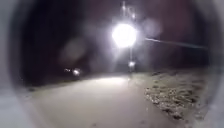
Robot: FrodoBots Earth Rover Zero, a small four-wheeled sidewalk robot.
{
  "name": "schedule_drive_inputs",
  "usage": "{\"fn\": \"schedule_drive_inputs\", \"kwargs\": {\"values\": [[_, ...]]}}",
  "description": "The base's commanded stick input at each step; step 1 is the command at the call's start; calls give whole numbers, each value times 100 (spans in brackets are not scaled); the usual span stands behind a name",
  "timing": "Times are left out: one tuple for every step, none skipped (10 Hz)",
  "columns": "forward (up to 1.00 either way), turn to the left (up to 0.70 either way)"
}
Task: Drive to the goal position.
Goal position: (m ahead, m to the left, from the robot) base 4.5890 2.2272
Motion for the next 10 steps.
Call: {"fn": "schedule_drive_inputs", "kwargs": {"values": [[100, 0], [100, 0], [100, 0], [100, 0], [100, 0], [100, 0], [100, 0], [100, 0], [100, 0], [100, 0]]}}
